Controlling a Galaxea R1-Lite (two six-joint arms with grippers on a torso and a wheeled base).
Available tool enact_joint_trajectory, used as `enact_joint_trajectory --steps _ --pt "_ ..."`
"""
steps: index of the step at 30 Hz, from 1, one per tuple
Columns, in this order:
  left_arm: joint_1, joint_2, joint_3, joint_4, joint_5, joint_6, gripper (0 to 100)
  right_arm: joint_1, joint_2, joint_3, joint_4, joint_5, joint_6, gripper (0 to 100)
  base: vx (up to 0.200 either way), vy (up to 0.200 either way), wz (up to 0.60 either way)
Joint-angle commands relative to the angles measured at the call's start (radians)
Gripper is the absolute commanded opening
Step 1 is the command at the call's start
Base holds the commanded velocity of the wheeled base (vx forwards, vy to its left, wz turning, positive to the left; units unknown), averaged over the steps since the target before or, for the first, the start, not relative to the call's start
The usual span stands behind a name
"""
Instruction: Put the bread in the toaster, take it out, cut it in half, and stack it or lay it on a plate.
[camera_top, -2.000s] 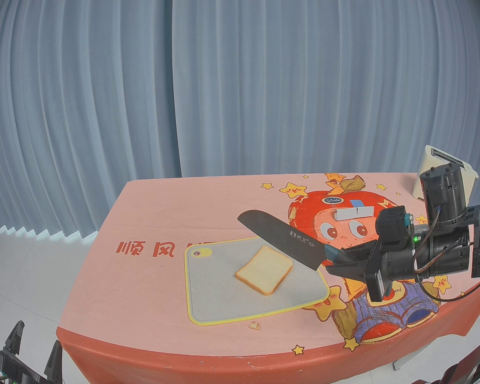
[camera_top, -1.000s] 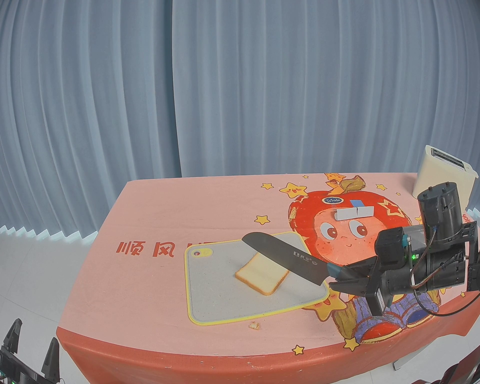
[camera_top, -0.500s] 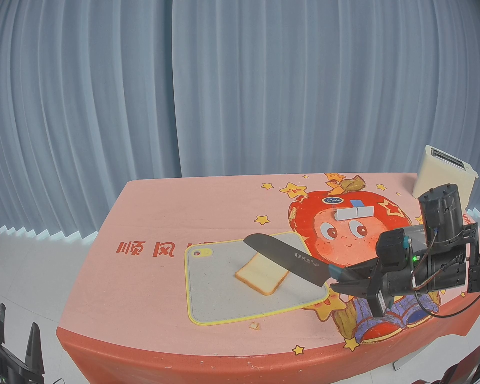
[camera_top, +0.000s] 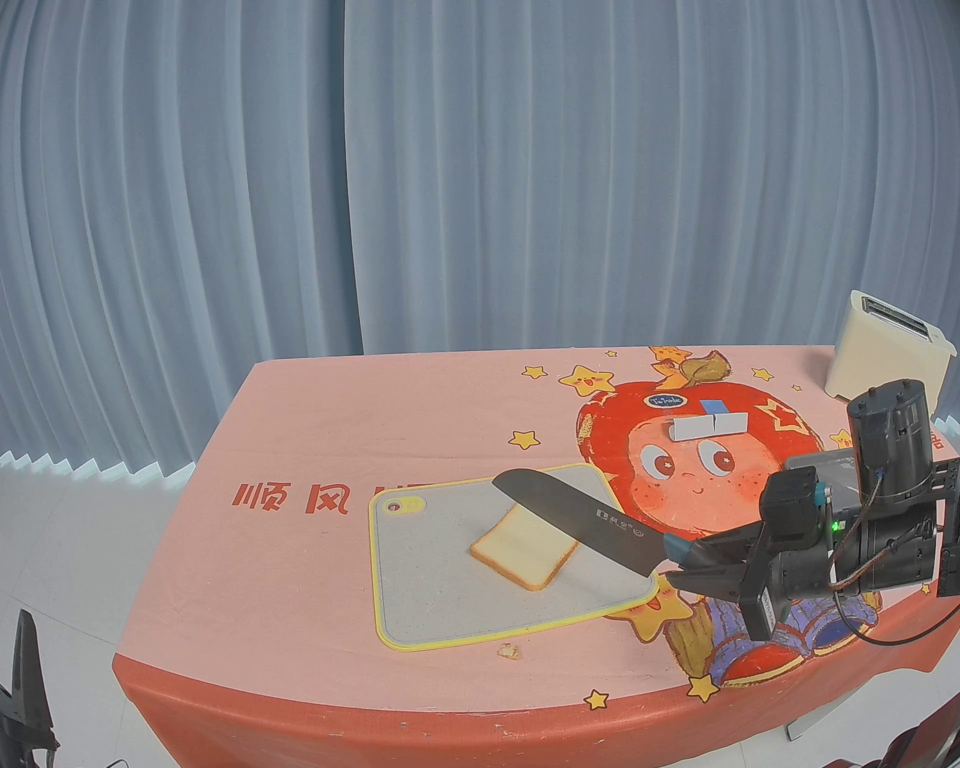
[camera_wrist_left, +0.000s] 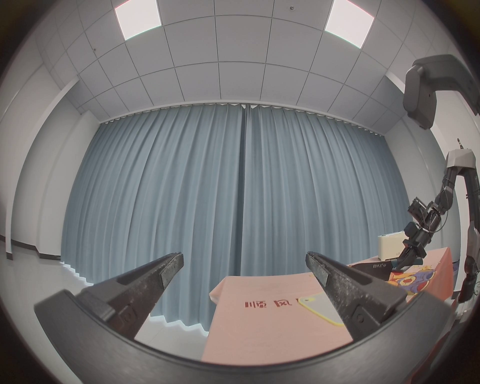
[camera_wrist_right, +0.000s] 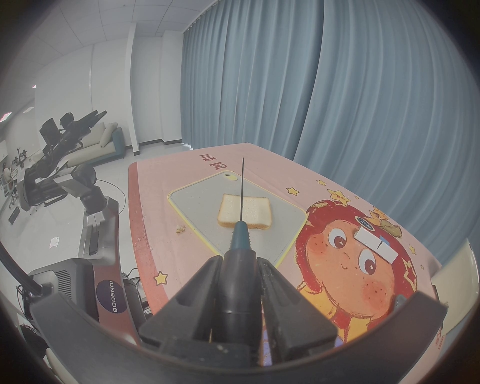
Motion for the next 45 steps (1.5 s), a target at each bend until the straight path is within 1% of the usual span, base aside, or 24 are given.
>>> enact_joint_trajectory --steps 1,4,7,8,9,13,14,15,18,20,21,24,28,33,34,35,36,37,39,40,42,45 --pt "0.0 0.203 0.013 -0.129 -0.037 0.014 100 -0.001 -0.001 0.003 -0.002 0.0 0.0 0 0.0 0.0 0.0" --pt "-0.009 0.335 -0.021 -0.218 -0.078 0.02 100 -0.001 -0.001 0.002 -0.002 0.0 0.0 0 0.0 0.0 0.0" --pt "-0.014 0.463 -0.088 -0.228 -0.146 0.022 100 -0.003 -0.004 0.002 -0.002 0.0 0.001 0 0.0 0.0 0.0" --pt "-0.014 0.463 -0.088 -0.228 -0.146 0.022 100 -0.003 -0.004 0.002 -0.002 0.0 0.001 0 0.0 0.0 0.0" --pt "-0.02 0.533 -0.127 -0.228 -0.179 0.03 100 -0.006 -0.005 0.002 -0.002 0.0 0.001 0 0.0 0.0 0.0" --pt "-0.026 0.656 -0.18 -0.228 -0.225 0.086 100 -0.007 -0.005 0.003 -0.001 -0.002 0.001 0 0.0 0.0 0.0" --pt "-0.026 0.681 -0.189 -0.228 -0.239 0.093 100 -0.007 -0.005 0.003 -0.001 -0.002 0.001 0 0.0 0.0 0.0" --pt "-0.029 0.697 -0.194 -0.228 -0.258 0.091 100 -0.007 -0.004 0.002 -0.001 -0.002 0.001 0 0.0 0.0 0.0" --pt "-0.038 0.731 -0.2 -0.225 -0.333 0.089 100 -0.007 0.001 0.0 -0.001 -0.002 0.001 0 0.0 0.0 0.0" --pt "-0.038 0.759 -0.203 -0.225 -0.348 0.091 100 -0.007 0.001 0.003 -0.001 -0.002 0.003 0 0.0 0.0 0.0" --pt "-0.038 0.759 -0.203 -0.225 -0.348 0.091 100 -0.007 0.001 0.003 -0.001 -0.002 0.003 0 0.0 0.0 0.0" --pt "-0.04 0.816 -0.252 -0.224 -0.368 0.088 100 -0.007 0.001 0.008 -0.001 0.0 0.003 0 0.0 0.0 0.0" --pt "-0.041 0.915 -0.324 -0.224 -0.376 0.08 100 -0.009 0.001 0.011 -0.001 0.0 0.003 0 0.0 0.0 0.0" --pt "-0.051 1.0 -0.37 -0.225 -0.387 0.08 100 -0.009 0.004 0.008 -0.001 0.0 0.004 0 0.0 0.0 0.0" --pt "-0.086 1.056 -0.395 -0.228 -0.387 0.083 100 -0.009 0.01 0.009 -0.001 -0.002 0.006 0 0.0 0.0 0.0" --pt "-0.11 1.079 -0.41 -0.228 -0.385 0.082 100 -0.009 0.016 0.011 -0.001 -0.002 0.006 0 0.0 0.0 0.0" --pt "-0.115 1.082 -0.412 -0.228 -0.383 0.082 100 -0.009 0.016 0.011 -0.001 -0.002 0.006 0 0.0 0.0 0.0" --pt "-0.16 1.116 -0.435 -0.225 -0.377 0.08 100 -0.007 0.021 0.011 -0.001 -0.002 0.006 0 0.0 0.0 0.0" --pt "-0.199 1.147 -0.452 -0.225 -0.376 0.079 100 -0.007 0.022 0.005 -0.001 -0.003 0.006 0 0.0 0.0 0.0" --pt "-0.216 1.164 -0.459 -0.225 -0.376 0.079 100 -0.007 0.022 0.002 -0.001 -0.005 0.008 0 0.0 0.0 0.0" --pt "-0.241 1.199 -0.478 -0.228 -0.376 0.066 100 -0.009 0.03 0.002 -0.001 -0.005 0.008 0 0.0 0.0 0.0" --pt "-0.261 1.231 -0.496 -0.231 -0.376 0.066 100 -0.009 0.035 0.008 -0.001 -0.005 0.008 0 0.0 0.0 0.0"
